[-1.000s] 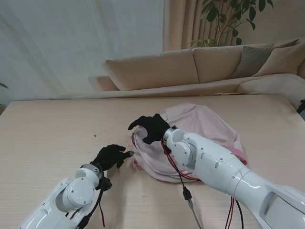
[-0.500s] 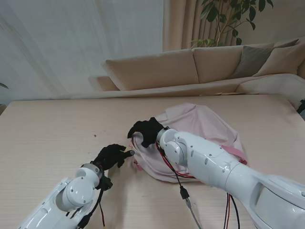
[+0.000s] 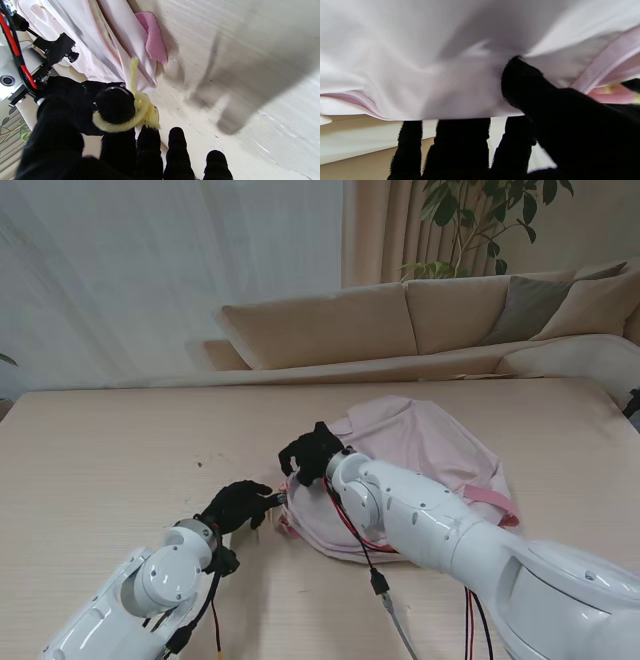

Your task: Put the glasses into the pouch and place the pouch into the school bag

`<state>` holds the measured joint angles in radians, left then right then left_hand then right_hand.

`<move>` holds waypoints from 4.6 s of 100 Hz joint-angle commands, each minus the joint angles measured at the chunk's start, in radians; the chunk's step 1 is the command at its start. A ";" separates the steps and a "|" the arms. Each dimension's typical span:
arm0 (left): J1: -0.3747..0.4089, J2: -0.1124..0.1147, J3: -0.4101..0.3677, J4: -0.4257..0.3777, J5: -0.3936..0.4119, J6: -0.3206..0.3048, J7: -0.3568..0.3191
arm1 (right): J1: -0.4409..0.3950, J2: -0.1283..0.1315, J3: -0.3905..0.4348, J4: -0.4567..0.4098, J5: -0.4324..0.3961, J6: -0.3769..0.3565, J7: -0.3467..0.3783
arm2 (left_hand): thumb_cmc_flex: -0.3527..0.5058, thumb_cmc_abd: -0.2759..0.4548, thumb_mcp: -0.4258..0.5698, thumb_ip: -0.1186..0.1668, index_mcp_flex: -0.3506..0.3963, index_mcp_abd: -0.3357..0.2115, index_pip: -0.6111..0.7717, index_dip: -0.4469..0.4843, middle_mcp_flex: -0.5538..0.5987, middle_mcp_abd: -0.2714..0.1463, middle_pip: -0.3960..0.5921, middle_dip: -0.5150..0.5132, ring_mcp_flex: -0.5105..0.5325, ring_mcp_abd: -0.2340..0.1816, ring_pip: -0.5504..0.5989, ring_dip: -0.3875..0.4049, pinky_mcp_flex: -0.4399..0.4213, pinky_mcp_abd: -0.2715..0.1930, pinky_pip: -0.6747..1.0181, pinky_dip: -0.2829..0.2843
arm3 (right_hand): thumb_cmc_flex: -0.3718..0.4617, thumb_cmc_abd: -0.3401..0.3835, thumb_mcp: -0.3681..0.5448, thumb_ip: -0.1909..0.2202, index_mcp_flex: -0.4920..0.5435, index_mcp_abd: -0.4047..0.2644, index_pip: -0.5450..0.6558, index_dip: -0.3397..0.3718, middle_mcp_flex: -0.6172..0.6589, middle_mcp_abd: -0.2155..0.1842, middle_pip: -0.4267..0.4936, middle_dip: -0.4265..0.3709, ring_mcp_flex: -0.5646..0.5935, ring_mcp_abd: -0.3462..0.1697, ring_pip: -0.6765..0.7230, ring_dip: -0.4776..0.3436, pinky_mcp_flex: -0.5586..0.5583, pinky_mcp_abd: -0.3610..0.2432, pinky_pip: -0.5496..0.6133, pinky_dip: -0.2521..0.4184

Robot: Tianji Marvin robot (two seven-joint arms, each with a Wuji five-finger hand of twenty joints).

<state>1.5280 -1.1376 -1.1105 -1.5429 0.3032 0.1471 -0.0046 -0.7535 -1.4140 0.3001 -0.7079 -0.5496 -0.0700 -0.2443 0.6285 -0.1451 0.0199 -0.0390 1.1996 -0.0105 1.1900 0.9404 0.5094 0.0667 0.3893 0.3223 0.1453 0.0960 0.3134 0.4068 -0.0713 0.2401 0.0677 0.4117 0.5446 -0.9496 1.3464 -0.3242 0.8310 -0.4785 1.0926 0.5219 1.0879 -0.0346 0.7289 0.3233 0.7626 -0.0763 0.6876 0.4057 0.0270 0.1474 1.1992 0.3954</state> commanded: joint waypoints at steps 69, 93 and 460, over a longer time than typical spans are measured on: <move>-0.204 -0.009 0.124 0.210 -0.081 -0.177 -0.105 | -0.103 0.071 0.202 -0.031 -0.066 0.354 -0.187 | 0.019 0.016 -0.027 0.015 -0.099 -0.038 -0.039 0.044 -0.063 -0.015 -0.008 0.000 -0.012 -0.001 -0.004 0.004 -0.015 0.021 0.038 0.059 | 0.013 -0.019 0.163 -0.047 0.236 0.260 0.024 -0.080 0.295 0.236 0.295 0.297 0.344 0.149 0.347 0.050 0.208 0.112 0.091 0.065; -0.086 0.038 0.052 0.128 0.061 -0.204 -0.161 | -0.111 0.051 0.243 -0.022 -0.030 0.416 -0.215 | 0.016 0.021 -0.028 0.016 -0.145 -0.056 -0.057 0.056 -0.080 -0.014 -0.020 -0.002 -0.014 0.001 -0.010 0.003 -0.013 0.025 0.038 0.067 | 0.047 -0.044 0.159 -0.041 0.276 0.264 0.033 -0.062 0.314 0.270 0.293 0.313 0.358 0.173 0.350 0.052 0.231 0.116 0.092 0.067; -0.044 0.048 0.105 0.053 -0.051 -0.220 -0.237 | -0.035 -0.080 0.169 0.238 0.020 0.597 -0.343 | 0.059 0.015 -0.022 0.023 -0.280 -0.052 -0.122 0.098 -0.117 -0.001 -0.042 0.003 -0.031 0.014 -0.038 0.000 -0.004 0.031 0.035 0.079 | 0.038 -0.176 0.194 -0.086 0.202 0.198 0.055 -0.018 0.136 0.207 0.283 0.258 0.223 0.160 0.308 0.004 0.169 0.092 0.079 0.053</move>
<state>1.4354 -1.1042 -1.0065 -1.4747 0.2295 -0.0652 -0.2004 -0.7894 -1.5115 0.4624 -0.4670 -0.5280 0.5189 -0.6069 0.6766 -0.1453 0.0194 -0.0390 0.8374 -0.0473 0.9945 1.0158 0.3917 0.0672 0.3465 0.3220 0.1292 0.1197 0.2866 0.4071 -0.0667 0.2711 0.0814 0.4739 0.5153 -1.1532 1.4115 -0.4311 0.9882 -0.2987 1.1249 0.4953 1.1697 0.0211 0.9659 0.5690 0.9319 0.0099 0.9652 0.4093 0.1933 0.2404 1.2430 0.4334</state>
